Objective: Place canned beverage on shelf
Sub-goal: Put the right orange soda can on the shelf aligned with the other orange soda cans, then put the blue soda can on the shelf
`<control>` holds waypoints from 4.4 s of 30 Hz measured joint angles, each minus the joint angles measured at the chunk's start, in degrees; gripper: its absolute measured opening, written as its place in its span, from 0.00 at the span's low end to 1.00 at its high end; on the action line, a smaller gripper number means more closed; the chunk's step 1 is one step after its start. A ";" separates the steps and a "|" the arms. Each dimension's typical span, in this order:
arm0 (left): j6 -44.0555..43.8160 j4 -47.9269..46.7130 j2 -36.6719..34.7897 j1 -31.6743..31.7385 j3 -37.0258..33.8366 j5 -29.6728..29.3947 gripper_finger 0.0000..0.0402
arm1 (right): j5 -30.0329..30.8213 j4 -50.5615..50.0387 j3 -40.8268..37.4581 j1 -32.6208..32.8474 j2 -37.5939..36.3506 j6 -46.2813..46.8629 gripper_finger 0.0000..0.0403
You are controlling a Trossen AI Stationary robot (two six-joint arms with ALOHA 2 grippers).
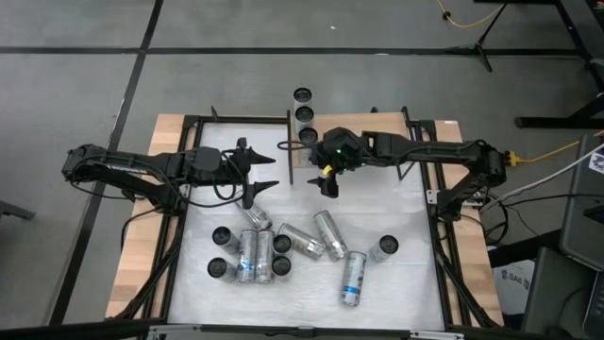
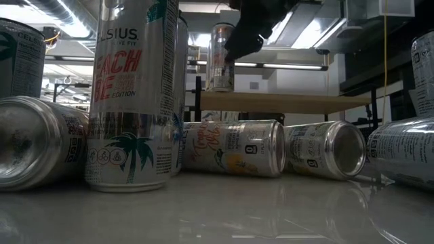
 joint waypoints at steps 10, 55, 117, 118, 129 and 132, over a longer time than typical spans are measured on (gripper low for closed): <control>-0.04 -0.02 0.00 -0.02 0.00 0.02 0.71 | 1.57 1.95 0.00 -0.84 0.00 -0.17 0.81; -0.05 -0.24 0.00 -0.02 0.00 0.01 0.71 | -5.86 -20.82 20.11 23.67 -1.07 25.30 0.81; -1.68 -0.24 0.00 -0.02 0.00 0.02 0.71 | -1.38 -48.86 -2.18 37.23 -1.01 43.63 0.81; -1.68 -0.24 0.00 -0.02 0.00 0.00 0.71 | -1.38 -48.13 -2.68 37.23 -1.01 43.65 0.81; -1.68 -0.24 0.00 -0.02 0.00 0.00 0.71 | -1.40 -47.04 -4.90 37.19 -1.01 46.18 0.78; -1.68 -0.24 0.00 -0.02 0.00 0.00 0.71 | -1.46 -46.94 -4.90 37.19 -1.01 46.16 0.70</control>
